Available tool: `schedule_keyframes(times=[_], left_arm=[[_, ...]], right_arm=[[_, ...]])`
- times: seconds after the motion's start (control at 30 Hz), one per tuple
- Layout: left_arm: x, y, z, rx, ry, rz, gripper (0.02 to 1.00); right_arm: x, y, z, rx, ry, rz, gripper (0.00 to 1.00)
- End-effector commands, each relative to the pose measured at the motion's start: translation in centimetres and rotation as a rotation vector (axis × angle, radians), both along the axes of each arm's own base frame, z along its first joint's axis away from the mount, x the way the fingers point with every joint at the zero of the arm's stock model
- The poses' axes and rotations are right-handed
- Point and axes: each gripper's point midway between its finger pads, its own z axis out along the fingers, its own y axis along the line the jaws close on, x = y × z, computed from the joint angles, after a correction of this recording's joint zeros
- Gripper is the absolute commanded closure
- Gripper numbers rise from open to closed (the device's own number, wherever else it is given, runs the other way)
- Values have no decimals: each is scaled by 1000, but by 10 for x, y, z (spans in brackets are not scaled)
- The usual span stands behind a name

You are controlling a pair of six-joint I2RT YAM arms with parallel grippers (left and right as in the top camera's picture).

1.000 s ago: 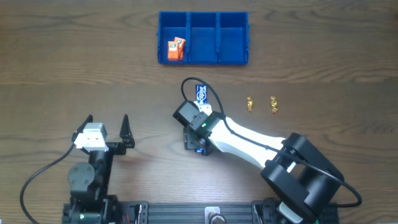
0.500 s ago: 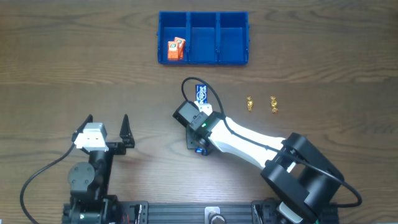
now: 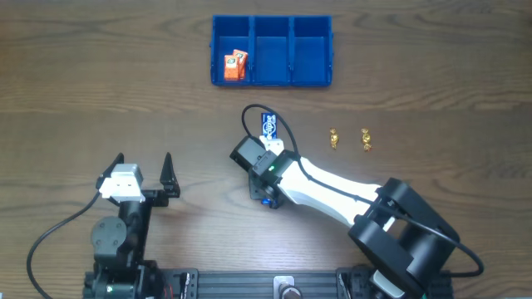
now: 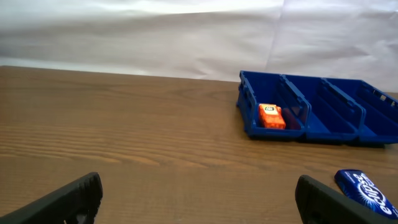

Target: Sort Candies Into Trays

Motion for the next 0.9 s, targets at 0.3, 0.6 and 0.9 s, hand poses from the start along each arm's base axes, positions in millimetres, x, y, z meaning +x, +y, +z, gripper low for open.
schedule_keyframes(times=[0.3, 0.6, 0.9], left_arm=[[-1, -1, -16, 5, 51, -7, 20], [-1, -1, -16, 5, 51, -7, 20], [-1, -1, -16, 5, 51, -6, 25]], right_arm=[[35, 4, 63, 12, -189, 8, 807], [151, -12, 228, -4, -557, 48, 809], [265, -24, 232, -64, -758, -25, 801]])
